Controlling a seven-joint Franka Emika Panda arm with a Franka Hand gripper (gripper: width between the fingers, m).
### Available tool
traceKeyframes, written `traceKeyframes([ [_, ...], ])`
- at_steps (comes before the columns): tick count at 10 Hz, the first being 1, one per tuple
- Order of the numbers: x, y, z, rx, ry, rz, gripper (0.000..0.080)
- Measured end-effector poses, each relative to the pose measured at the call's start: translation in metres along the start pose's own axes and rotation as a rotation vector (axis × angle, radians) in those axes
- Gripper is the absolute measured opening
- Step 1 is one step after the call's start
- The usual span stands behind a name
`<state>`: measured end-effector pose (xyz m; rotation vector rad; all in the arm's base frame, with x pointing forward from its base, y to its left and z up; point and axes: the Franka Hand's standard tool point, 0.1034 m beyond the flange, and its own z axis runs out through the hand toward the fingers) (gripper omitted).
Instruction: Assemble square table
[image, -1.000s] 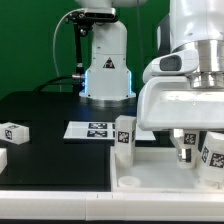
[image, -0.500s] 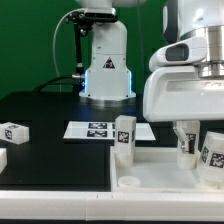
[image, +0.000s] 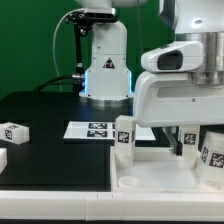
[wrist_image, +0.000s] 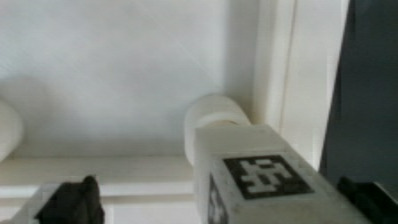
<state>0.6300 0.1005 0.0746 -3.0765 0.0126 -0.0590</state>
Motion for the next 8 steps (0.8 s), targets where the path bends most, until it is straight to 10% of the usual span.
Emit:
traceKeyframes([
  [2,-0.0002,0.0006,0.0004,-0.001,0.001,0.026,0.0627],
  [5,-0.0004,0.0003,0.0006,0.001,0.001,0.243,0.0282],
  [8,-0.0021,-0.0046,0.0019,0.000,-0.005,0.504,0.0284],
])
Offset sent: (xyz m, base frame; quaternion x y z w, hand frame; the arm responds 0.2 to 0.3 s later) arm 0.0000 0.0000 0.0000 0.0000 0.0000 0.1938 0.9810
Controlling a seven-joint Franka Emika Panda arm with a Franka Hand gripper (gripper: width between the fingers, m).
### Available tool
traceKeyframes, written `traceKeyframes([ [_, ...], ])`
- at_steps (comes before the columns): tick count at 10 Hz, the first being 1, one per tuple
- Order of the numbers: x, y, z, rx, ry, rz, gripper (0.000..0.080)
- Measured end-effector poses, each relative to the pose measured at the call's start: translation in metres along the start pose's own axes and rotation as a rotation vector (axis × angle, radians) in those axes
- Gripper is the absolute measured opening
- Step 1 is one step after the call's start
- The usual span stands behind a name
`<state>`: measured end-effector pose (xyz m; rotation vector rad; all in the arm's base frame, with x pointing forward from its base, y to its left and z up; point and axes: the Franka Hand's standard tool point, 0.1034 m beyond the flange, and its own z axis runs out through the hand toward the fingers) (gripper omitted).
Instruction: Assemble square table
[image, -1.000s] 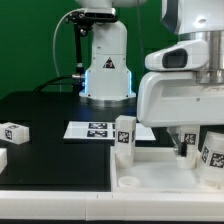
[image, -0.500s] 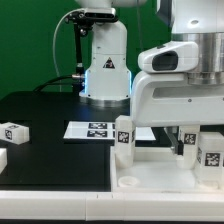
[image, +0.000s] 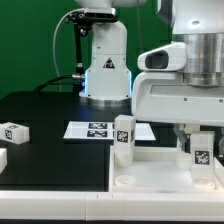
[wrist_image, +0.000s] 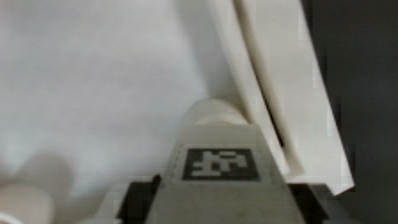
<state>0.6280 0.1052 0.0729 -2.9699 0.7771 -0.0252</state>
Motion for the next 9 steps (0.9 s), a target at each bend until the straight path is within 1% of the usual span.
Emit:
traceKeyframes([
  [2,-0.0001,-0.0007,0.0009,0.008,-0.004,0.228,0.0284],
  [3,0.0019,-0.0007,0.0015,0.028,-0.009,0.380,0.0284],
  [4,0.0046,-0.0015,0.0020,0.056,-0.010,0.526,0.0284],
  [6,0.0049,-0.0097,0.0037,0.067,-0.002,0.727,0.0284],
  [7,0.0051,-0.0106,0.0038,0.069,-0.002,0.809,0.0284],
  [8,0.0053,-0.0106,0.0037,0.070,-0.004,0.868,0.0284],
  [9,0.0053,-0.0105,0.0037,0.069,-0.003,0.846,0.0284],
])
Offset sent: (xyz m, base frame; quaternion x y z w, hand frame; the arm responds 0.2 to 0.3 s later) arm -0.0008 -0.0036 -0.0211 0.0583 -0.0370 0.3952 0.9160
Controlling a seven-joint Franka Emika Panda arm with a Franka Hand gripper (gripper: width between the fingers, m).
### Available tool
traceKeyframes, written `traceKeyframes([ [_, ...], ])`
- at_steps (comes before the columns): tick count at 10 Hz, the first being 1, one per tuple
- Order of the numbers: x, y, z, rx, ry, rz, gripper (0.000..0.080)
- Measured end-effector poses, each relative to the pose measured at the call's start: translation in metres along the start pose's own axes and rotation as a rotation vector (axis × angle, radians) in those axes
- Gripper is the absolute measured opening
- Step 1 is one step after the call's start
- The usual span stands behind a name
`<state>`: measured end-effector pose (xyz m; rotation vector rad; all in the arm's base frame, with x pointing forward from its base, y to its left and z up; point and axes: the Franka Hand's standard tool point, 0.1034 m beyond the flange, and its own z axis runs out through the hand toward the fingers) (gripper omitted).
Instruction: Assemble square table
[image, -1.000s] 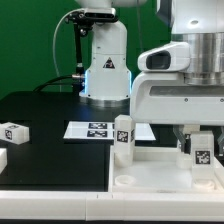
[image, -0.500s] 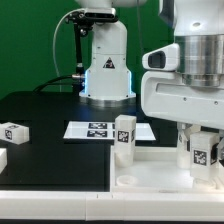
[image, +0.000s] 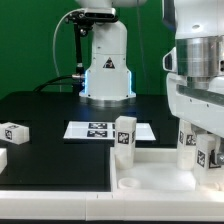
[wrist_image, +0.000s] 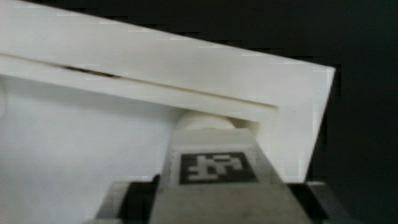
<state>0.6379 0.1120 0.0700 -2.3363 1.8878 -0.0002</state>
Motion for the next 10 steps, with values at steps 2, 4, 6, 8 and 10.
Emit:
traceKeyframes([
  [2,-0.0038,-0.0006,-0.0023,-0.023,0.022,-0.215,0.0362],
  [4,-0.0040,-0.0038,-0.0049,-0.027,0.036,-0.476,0.0616],
  [6,-0.0024,-0.0033,-0.0042,-0.031,0.035,-0.599,0.0643],
  [8,0.0001,-0.0037,-0.0047,-0.039,0.044,-0.789,0.0648],
  [10,0.0034,-0.0078,-0.0072,-0.054,0.078,-1.090,0.0649],
])
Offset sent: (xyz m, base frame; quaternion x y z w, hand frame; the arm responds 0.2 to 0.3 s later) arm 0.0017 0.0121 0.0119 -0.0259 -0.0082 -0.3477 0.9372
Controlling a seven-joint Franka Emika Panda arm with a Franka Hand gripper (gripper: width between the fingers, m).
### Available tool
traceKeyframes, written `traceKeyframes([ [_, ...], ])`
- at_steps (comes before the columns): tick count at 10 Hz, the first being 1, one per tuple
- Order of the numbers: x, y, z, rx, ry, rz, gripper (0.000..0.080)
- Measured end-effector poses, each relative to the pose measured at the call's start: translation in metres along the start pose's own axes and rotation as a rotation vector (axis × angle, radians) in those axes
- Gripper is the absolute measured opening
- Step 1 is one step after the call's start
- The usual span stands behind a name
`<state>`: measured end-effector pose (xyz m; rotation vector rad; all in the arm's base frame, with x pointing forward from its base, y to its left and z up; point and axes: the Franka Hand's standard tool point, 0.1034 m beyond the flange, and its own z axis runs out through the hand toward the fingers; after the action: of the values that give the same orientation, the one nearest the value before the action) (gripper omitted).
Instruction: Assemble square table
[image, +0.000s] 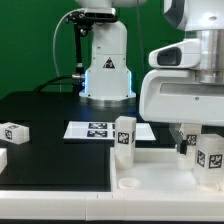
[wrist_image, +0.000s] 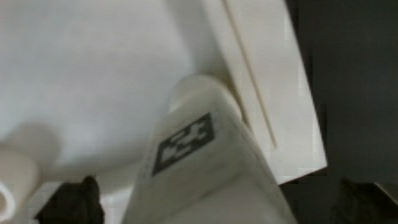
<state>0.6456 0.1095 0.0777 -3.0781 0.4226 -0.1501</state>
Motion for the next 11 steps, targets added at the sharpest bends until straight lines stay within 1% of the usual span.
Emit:
traceKeyframes([
  [1,-0.0004,0.0002,0.0007,0.001,-0.002,0.027,0.0623],
  [3,-0.0005,0.0004,0.0010,0.001,-0.002,0.055,0.0354],
  [4,-0.0006,0.0002,0.0010,0.002,-0.002,0.102,0.0354],
  [5,-0.0006,0.0003,0.0011,0.002,-0.003,0.166,0.0284],
  [6,-0.0006,0.0004,0.0011,0.002,-0.003,0.242,0.0284],
  [9,-0.0017,0.0015,0.0016,-0.013,0.000,0.570,0.0284],
  [10,-0.0021,0.0021,0.0019,-0.018,-0.002,0.734,0.0284],
  [11,-0.0020,0.0042,0.0033,-0.012,-0.008,0.937,0.0284],
])
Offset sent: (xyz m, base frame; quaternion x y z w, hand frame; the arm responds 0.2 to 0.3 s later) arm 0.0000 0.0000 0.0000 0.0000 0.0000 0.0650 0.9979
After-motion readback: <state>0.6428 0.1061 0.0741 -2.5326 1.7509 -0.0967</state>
